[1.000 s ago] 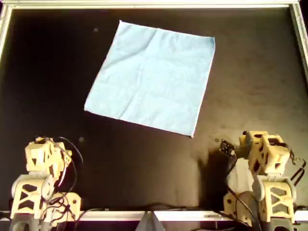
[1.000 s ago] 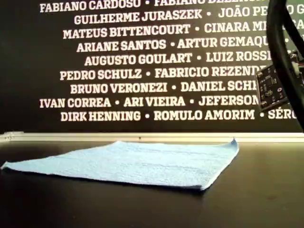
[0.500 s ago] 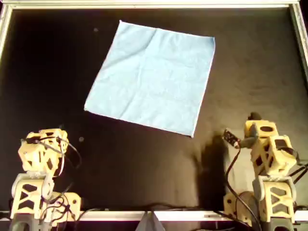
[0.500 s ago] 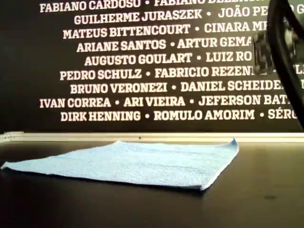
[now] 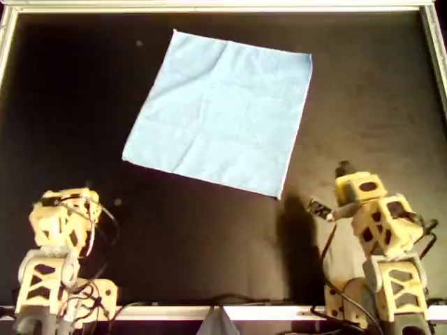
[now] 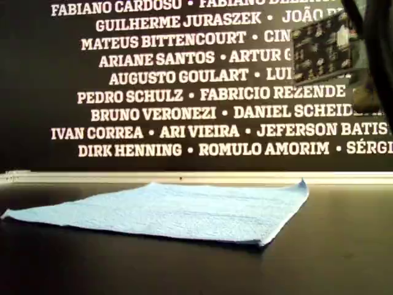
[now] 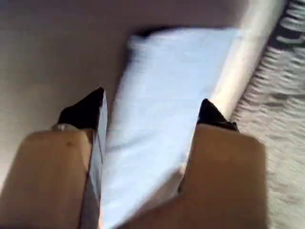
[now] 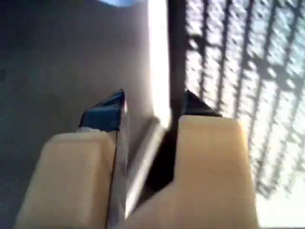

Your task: Fold a cloth

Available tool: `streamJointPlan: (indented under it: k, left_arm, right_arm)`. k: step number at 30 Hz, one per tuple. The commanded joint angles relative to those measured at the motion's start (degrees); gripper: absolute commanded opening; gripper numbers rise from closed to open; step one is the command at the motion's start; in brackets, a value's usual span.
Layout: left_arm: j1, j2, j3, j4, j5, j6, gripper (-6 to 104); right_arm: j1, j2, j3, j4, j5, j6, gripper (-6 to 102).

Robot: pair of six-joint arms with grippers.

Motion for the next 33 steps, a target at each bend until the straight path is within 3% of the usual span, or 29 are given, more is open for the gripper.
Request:
streamJointPlan:
  k: [1, 5, 9, 16, 20, 22, 28, 30, 33]
  left_arm:
    - [-6.4, -12.6, -4.5, -1.6, 0.2, 0.2, 68]
    - [-9.6, -29.9, -15.6, -1.7, 0.2, 0.2, 68]
    - [-9.6, -44.1, -25.0, -1.7, -0.4, 0.2, 70]
    - [-9.2, -48.3, -27.4, -2.8, -0.7, 0.3, 70]
    - [-8.9, -49.3, -27.7, -2.9, -0.9, 0.4, 75]
    - [-8.9, -49.4, -27.3, -2.9, -0.9, 0.7, 80]
    - [-8.9, -49.5, -27.4, -2.9, -0.9, 4.9, 86]
    - [-8.9, -49.4, -27.9, -3.0, -0.9, 5.3, 86]
    - [-8.9, -48.8, -28.1, -5.0, -0.9, 5.3, 86]
  right_arm:
    - [1.4, -10.9, -6.8, -2.6, -4.9, 0.18, 47]
    - [3.1, -33.2, -17.0, -2.2, -9.4, 0.44, 48]
    - [5.1, -50.2, -25.3, 3.6, -14.2, 0.00, 48]
    - [5.3, -53.8, -29.1, 11.0, -19.8, -0.70, 49]
    - [6.7, -53.3, -29.2, 12.7, -23.6, -4.04, 49]
    - [8.3, -54.3, -28.9, 12.7, -23.7, -5.27, 49]
    - [8.0, -53.3, -29.4, 12.3, -23.1, -5.10, 48]
    - [8.2, -52.9, -29.5, 12.0, -23.4, -4.57, 48]
    - [8.3, -54.7, -29.4, 12.0, -23.0, -5.98, 49]
